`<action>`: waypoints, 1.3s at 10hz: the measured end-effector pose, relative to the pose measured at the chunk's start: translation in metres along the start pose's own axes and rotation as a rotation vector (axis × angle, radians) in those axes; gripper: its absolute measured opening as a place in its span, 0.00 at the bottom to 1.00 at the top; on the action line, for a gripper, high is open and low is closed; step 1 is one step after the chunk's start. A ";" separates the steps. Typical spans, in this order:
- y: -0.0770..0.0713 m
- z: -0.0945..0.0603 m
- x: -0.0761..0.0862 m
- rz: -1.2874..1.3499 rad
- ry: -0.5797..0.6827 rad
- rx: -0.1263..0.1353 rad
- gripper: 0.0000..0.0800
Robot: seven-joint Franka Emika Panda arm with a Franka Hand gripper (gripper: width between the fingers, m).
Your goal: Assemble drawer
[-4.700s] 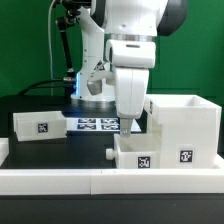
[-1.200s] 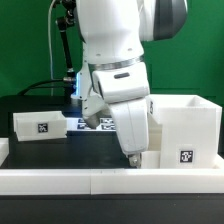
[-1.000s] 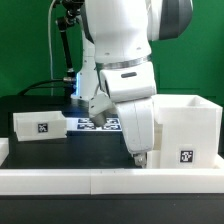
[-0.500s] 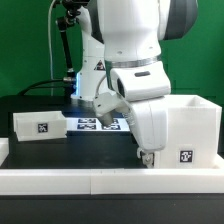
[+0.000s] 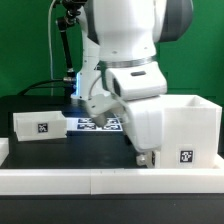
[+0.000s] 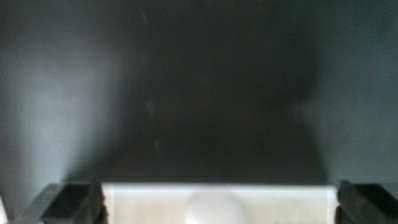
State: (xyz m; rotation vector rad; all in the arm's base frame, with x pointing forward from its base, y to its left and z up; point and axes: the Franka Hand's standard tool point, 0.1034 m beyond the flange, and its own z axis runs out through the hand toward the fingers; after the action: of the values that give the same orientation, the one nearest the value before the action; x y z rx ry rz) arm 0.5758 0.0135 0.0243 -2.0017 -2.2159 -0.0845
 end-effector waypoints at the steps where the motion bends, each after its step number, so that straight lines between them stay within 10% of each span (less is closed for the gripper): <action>1: -0.001 -0.004 -0.014 0.025 0.000 -0.005 0.81; 10: -0.084 -0.040 -0.094 0.125 -0.028 -0.004 0.81; 13: -0.083 -0.037 -0.092 0.239 -0.025 -0.004 0.81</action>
Offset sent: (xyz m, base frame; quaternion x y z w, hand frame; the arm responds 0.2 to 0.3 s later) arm -0.0314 -0.0345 0.0094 0.0082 0.0175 0.0594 0.9980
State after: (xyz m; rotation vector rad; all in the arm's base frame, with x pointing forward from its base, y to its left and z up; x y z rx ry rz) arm 0.5054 -0.0906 0.0518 -2.2628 -1.9732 -0.0362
